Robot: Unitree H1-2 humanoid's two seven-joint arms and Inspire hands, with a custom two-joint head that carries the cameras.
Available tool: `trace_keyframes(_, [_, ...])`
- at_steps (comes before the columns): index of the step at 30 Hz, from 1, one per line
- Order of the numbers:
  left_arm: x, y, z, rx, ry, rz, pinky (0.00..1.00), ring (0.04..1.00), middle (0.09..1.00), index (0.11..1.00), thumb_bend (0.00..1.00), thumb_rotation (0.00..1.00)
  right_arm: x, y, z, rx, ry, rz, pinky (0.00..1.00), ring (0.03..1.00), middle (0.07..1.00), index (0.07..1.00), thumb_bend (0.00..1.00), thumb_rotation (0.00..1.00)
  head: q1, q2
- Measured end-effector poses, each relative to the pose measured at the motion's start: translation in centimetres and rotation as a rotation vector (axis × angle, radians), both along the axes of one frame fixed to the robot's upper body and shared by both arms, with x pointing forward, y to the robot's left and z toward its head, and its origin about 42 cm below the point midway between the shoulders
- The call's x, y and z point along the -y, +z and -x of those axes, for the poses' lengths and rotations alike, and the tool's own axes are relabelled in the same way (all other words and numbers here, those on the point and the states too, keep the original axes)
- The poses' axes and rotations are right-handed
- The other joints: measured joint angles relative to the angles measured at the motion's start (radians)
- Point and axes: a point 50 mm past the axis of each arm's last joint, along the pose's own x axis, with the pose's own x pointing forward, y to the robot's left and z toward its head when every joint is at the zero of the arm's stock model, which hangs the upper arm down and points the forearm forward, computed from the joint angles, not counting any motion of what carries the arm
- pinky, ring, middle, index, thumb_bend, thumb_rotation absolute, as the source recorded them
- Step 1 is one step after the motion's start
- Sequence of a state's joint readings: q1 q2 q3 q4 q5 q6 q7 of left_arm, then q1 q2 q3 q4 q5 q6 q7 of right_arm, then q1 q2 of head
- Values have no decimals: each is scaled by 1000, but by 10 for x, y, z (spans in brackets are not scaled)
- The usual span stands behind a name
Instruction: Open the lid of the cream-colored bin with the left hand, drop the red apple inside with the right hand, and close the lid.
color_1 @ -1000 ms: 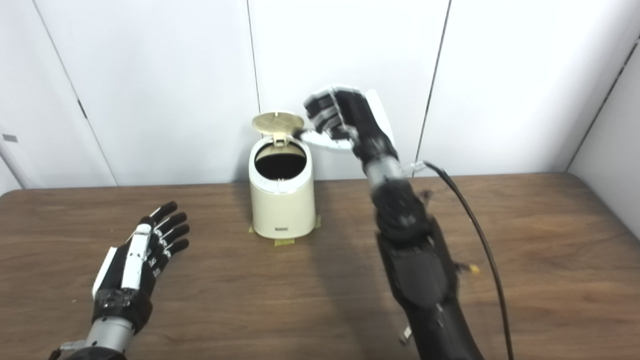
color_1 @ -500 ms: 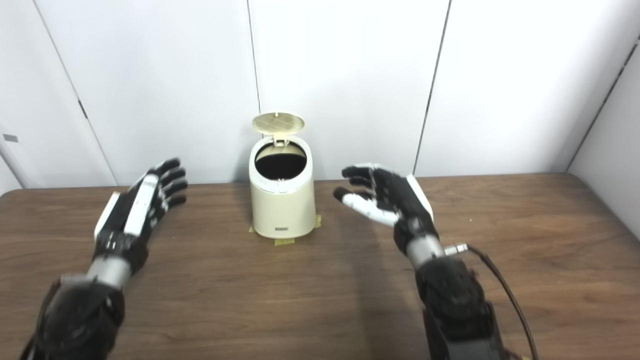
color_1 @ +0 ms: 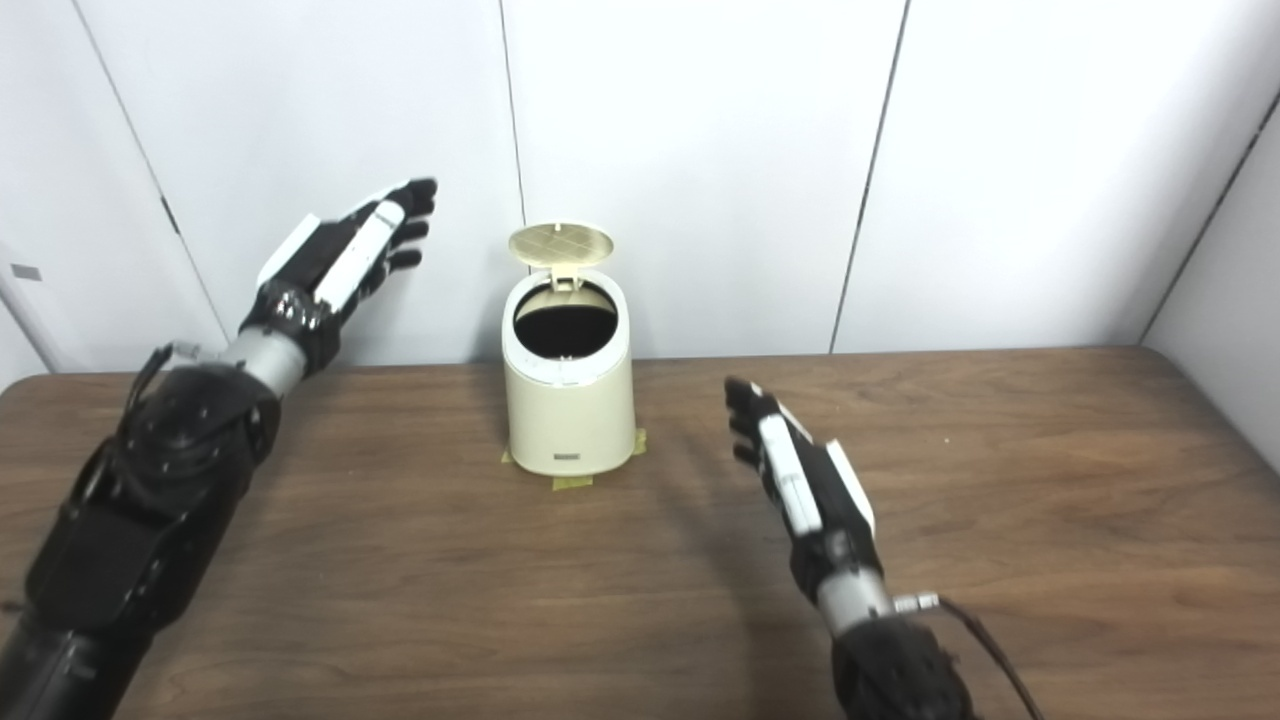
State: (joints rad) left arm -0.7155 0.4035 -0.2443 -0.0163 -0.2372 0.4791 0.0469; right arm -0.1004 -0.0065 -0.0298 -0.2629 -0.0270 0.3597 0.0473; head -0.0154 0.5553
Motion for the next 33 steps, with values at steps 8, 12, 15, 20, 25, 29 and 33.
trace_keyframes(8, [24, 4, -27, -37, -59, -137, 882, 929, 932, 936, 398, 904, 5, -8, 12, 11, -14, -17, 923, 917, 896, 888, 469, 1000, 9, -6])
trace_keyframes(12, [42, 8, -37, -44, -83, -178, 869, 911, 916, 925, 390, 935, 6, -10, 14, 12, -8, -15, 891, 927, 913, 904, 471, 1000, 11, -8])
trace_keyframes(15, [55, 7, -40, -55, -112, -199, 868, 908, 912, 920, 392, 958, 8, -15, 19, -5, -10, -11, 873, 925, 919, 909, 471, 1000, 12, -9])
trace_keyframes(20, [59, 3, -42, -75, -140, -255, 885, 925, 898, 909, 356, 961, 9, -23, 28, -35, -21, -12, 890, 922, 911, 906, 457, 1000, 15, -11])
trace_keyframes(25, [60, 0, -44, -87, -152, -321, 885, 932, 898, 905, 353, 964, 7, -25, 29, -40, -22, -11, 913, 929, 915, 916, 471, 1000, 15, -14])
trace_keyframes(29, [63, 4, -45, -71, -154, -369, 896, 932, 891, 884, 350, 954, 8, -25, 29, -40, -25, -11, 912, 922, 913, 913, 478, 1000, 15, -15])
trace_keyframes(33, [67, 6, -44, -42, -147, -458, 953, 939, 880, 877, 325, 997, 8, -25, 29, -40, -27, -12, 888, 914, 907, 905, 493, 1000, 18, -14])
